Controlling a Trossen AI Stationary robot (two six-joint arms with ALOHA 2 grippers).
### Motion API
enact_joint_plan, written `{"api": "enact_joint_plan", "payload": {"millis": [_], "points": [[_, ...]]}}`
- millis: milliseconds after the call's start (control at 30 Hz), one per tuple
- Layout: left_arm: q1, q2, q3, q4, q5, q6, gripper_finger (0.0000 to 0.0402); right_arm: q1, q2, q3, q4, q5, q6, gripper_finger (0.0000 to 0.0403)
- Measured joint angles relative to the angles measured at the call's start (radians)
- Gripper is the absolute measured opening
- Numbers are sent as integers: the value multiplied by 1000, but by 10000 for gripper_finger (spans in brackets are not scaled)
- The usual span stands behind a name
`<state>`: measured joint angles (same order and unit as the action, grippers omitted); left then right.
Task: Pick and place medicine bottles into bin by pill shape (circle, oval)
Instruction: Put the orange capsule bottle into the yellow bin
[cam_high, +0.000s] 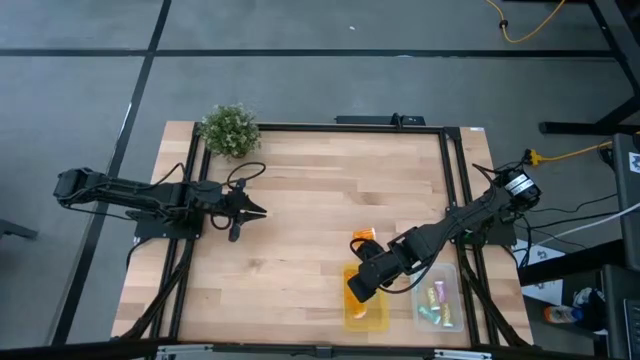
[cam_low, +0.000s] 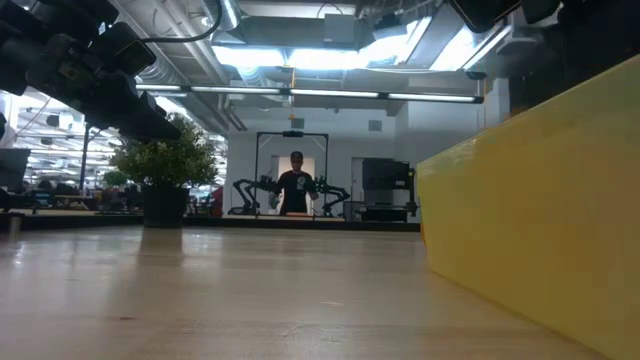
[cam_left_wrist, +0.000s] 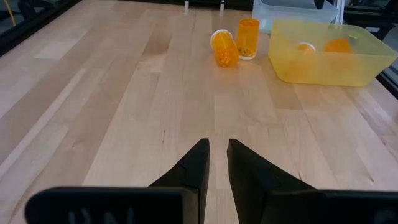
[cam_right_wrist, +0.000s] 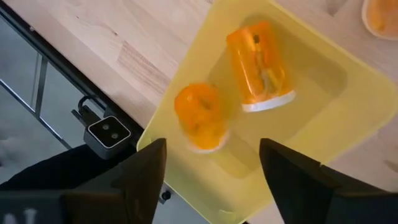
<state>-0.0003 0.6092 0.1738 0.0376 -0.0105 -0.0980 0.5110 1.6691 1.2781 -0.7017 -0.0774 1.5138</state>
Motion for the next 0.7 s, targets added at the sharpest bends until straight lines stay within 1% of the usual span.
{"api": "enact_joint_plan", "payload": {"millis": [133, 367, 433, 567, 700], "points": [[0, 0, 0, 0, 0, 0, 51, 0, 0, 0, 0, 7, -1, 268], [0, 0, 0, 0, 0, 0, 51, 0, 0, 0, 0, 11, 0, 265], [0, 0, 0, 0, 0, 0, 51, -1, 0, 0, 1, 32, 10, 264], [0, 0, 0, 0, 0, -1, 51, -27, 0, 0, 3, 118, 76, 264], [0, 0, 0, 0, 0, -4, 51, -77, 0, 11, -1, 130, 50, 264]]}}
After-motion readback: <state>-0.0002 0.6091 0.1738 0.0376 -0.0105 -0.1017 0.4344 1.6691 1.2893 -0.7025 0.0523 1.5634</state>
